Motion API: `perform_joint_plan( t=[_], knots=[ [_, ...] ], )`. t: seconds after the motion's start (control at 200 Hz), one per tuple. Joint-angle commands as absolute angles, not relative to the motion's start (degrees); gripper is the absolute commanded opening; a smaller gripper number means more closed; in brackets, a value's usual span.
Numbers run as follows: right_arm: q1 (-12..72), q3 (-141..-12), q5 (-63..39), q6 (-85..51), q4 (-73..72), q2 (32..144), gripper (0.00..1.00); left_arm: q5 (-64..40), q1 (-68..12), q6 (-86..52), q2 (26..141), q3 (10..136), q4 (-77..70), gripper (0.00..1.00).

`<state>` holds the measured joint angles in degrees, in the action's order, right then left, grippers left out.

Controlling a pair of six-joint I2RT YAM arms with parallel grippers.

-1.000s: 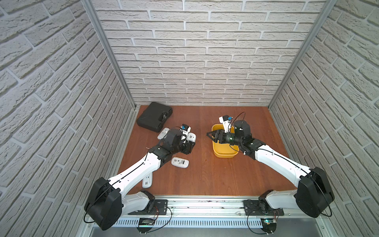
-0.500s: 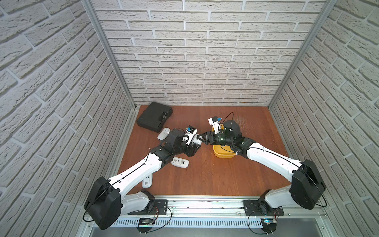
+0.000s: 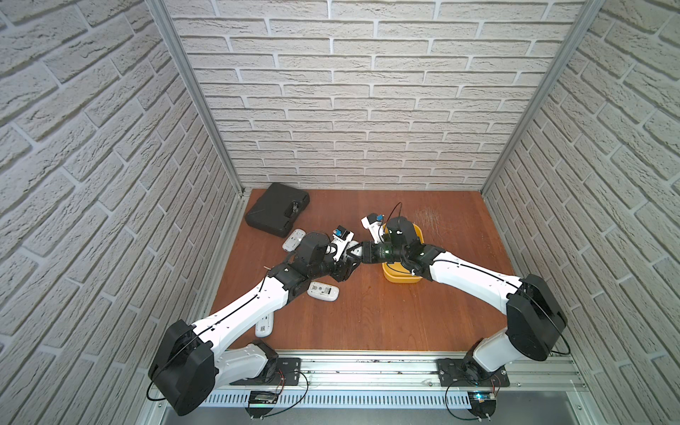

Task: Put the mouse in the storage box
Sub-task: Pick up the mouse from the center of the board.

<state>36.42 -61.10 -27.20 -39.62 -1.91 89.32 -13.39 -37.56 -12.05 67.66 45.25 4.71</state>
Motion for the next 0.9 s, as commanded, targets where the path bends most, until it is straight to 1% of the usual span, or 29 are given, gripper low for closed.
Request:
perform_joint_plan(
  t=[0.0, 0.035, 0.085, 0.135, 0.225, 0.285, 0.39, 0.43, 0.465, 0.55, 0.64, 0.705, 0.79, 0.895],
  knots=[
    [36.68, -63.48, -23.63, -35.58, -0.32, 88.37, 0.25, -13.30, -37.71, -11.75, 66.50, 44.74, 2.29, 0.65],
    [36.25, -63.76, -21.66, -33.53, 1.13, 88.03, 0.24, -12.60, -37.71, -12.14, 66.31, 44.88, 2.73, 0.77],
    [35.01, -63.72, -17.59, -31.07, 3.41, 87.51, 0.24, -11.25, -37.71, -12.90, 65.86, 45.13, 3.76, 0.87],
    [33.50, -63.63, -12.62, -28.47, 6.37, 87.00, 0.23, -9.28, -37.76, -13.93, 64.97, 45.53, 5.67, 0.92],
    [30.17, -63.13, -3.26, -23.77, 12.08, 85.19, 0.23, -4.62, -37.55, -16.14, 62.58, 46.06, 9.93, 0.96],
    [28.15, -62.05, 3.45, -20.19, 14.35, 83.41, 0.23, -1.98, -36.84, -17.72, 60.34, 46.11, 12.81, 0.96],
    [26.98, -59.23, 21.04, -11.67, 14.88, 82.09, 0.22, 0.85, -34.74, -21.10, 56.10, 45.13, 15.87, 0.96],
    [26.69, -58.57, 26.27, -9.87, 14.90, 82.39, 0.21, 1.46, -33.76, -22.26, 54.66, 44.32, 16.25, 0.96],
    [26.25, -57.79, 27.83, -8.72, 14.51, 82.71, 0.21, 1.82, -33.02, -23.22, 53.61, 43.83, 16.58, 0.96],
    [25.76, -56.42, 28.04, -7.02, 12.40, 83.78, 0.21, 2.19, -31.39, -24.43, 51.76, 42.54, 16.65, 0.96],
    [25.77, -56.69, 29.58, -5.47, 11.64, 86.97, 0.21, 2.87, -30.25, -24.91, 51.15, 41.75, 16.65, 0.96],
    [25.82, -58.28, 31.87, -4.38, 12.13, 89.96, 0.21, 3.00, -29.80, -25.20, 51.52, 41.58, 16.79, 0.96],
    [26.01, -59.85, 37.61, -1.61, 10.81, 93.06, 0.22, 2.82, -29.63, -25.31, 52.35, 41.50, 16.75, 0.96],
    [26.00, -60.66, 39.66, 3.13, 6.61, 96.25, 0.22, 3.25, -29.53, -25.40, 53.41, 41.56, 16.94, 0.96]
  ],
)
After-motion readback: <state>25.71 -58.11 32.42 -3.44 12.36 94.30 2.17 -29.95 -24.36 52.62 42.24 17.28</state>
